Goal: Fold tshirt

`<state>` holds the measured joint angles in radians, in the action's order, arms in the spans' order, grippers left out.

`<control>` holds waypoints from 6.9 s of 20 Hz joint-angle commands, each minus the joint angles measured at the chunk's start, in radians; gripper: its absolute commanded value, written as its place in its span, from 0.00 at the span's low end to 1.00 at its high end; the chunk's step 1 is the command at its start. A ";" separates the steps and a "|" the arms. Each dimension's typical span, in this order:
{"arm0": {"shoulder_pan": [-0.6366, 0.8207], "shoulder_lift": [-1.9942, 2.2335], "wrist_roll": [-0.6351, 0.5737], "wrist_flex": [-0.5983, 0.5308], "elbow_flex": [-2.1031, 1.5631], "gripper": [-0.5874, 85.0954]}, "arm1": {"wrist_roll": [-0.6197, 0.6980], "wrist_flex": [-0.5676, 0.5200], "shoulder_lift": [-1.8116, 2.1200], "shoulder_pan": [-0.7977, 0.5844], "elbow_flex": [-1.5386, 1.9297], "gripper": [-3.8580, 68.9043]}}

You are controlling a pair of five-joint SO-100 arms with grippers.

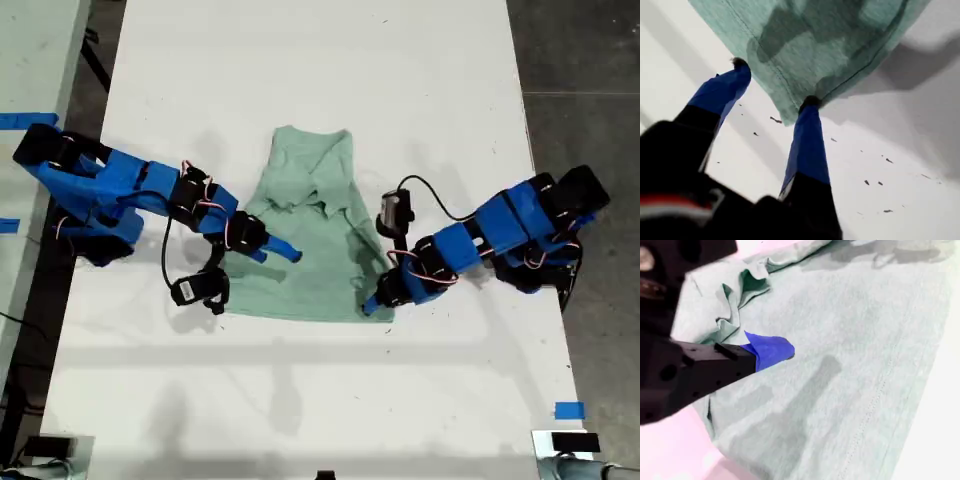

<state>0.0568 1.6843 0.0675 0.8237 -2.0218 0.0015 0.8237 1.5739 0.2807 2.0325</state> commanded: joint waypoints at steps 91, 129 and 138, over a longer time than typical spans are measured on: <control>-0.298 -0.758 0.350 0.572 0.985 0.01 | 0.314 0.430 0.506 -0.239 -0.100 0.31; -0.318 -0.569 0.497 0.611 0.868 0.01 | 0.221 0.325 0.788 -0.178 0.204 0.27; -0.140 -0.640 0.213 0.592 1.077 0.01 | 0.235 0.325 0.776 -0.172 0.187 0.26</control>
<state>-0.1335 1.0646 0.3574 1.5355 -1.0124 0.2224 1.1674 2.3424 0.0890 2.2473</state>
